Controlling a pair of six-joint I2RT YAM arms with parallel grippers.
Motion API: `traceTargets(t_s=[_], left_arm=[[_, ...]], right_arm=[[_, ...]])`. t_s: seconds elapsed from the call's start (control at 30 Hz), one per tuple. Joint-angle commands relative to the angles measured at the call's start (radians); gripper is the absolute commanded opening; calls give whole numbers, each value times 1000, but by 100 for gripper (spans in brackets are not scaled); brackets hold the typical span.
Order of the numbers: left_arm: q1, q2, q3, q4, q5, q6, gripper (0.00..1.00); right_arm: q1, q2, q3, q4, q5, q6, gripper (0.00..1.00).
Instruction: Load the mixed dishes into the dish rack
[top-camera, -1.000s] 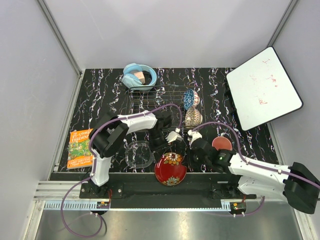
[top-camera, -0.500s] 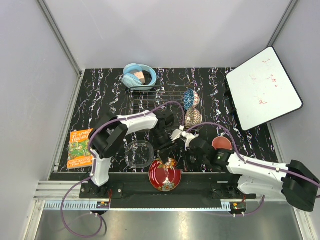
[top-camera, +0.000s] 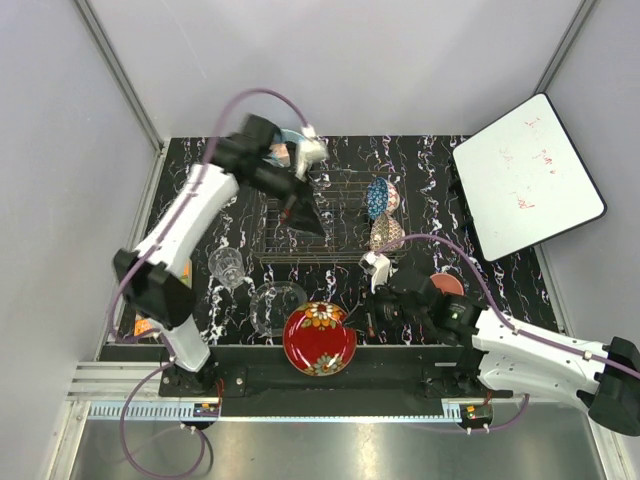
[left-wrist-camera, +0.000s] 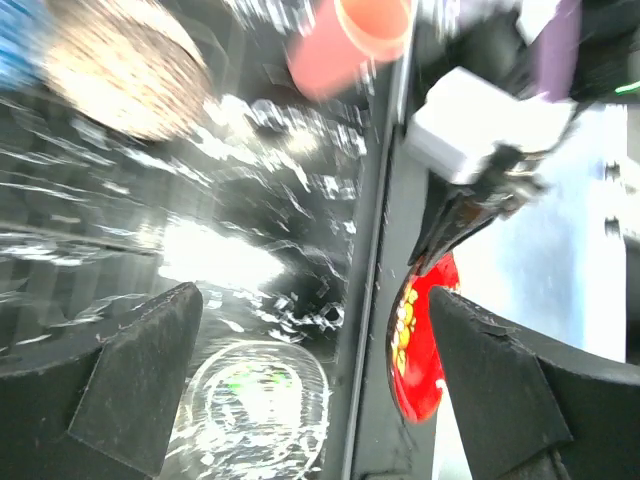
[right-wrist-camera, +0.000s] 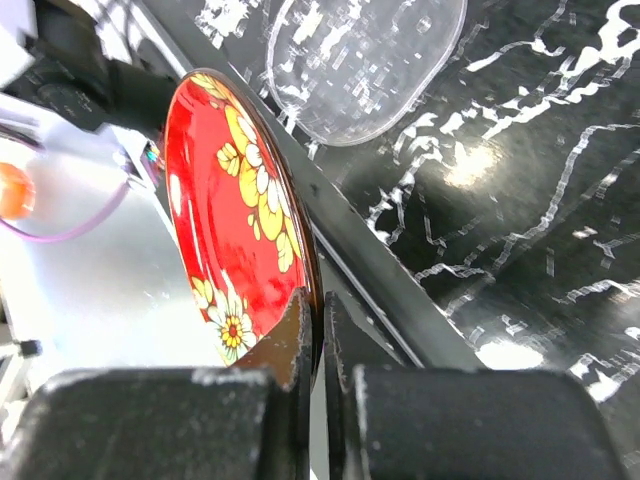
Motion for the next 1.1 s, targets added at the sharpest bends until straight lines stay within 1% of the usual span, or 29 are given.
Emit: traceTargets(t_s=[0.0,0.03,0.07,0.13,0.17,0.2,0.23,0.27,0.3,0.33,0.37,0.43,0.47,0.53,0.57,0.63,0.67,0.73,0.77,0.93,1.07], left_arm=[[164,-126,164,-118,174,-14,99],[196,-149,187,-116,188,-30,99],[260,-163,218,-113,205,-37,99],[321,-213,215,-78,204,-84,99],[377,-232,177,-31,208,-104,99],[404,-272,145,-3,217,-127,99],[424,-290,108,50,224,-171,99],[450,-304,47,57,228,-175,99],[454,-324,24,58,221,-173,99],[456,-332,4,58,207,-172,99],[457,-338,-30,60,182,-172,99],[457,-362,-76,57,158,-166,99],[459,-370,-89,58,145,-164,99],[459,-389,-125,55,118,-161,99],[464,-393,-139,57,110,-155,99],[470,-410,-180,55,101,-143,99],[471,-415,-194,55,102,-139,99],[473,-424,-230,54,99,-133,99],[473,-425,-240,54,98,-132,99],[476,-422,-282,55,93,-123,99],[476,-407,-302,58,107,-121,99]], right_arm=[[7,5,167,-75,42,-142,0],[9,14,191,-108,78,-168,0],[7,37,218,-124,103,-196,0],[7,57,305,-158,181,-285,0],[9,80,340,-167,213,-322,0],[9,91,419,-178,250,-406,0],[9,104,458,-182,323,-453,0],[9,135,541,-181,359,-553,0],[7,158,584,-179,397,-627,0],[7,186,628,-173,478,-685,0],[7,239,708,-170,517,-796,0],[-4,304,758,-101,588,-923,0],[-8,319,779,-71,594,-1052,0],[-36,350,776,38,596,-1184,0],[-50,356,750,83,599,-1315,0],[-109,393,732,175,593,-1415,0],[-123,405,721,187,594,-1510,0],[-167,436,706,216,579,-1590,0],[-181,445,692,218,564,-1656,0],[-249,509,661,233,476,-1775,0],[-287,565,655,275,458,-1773,0]])
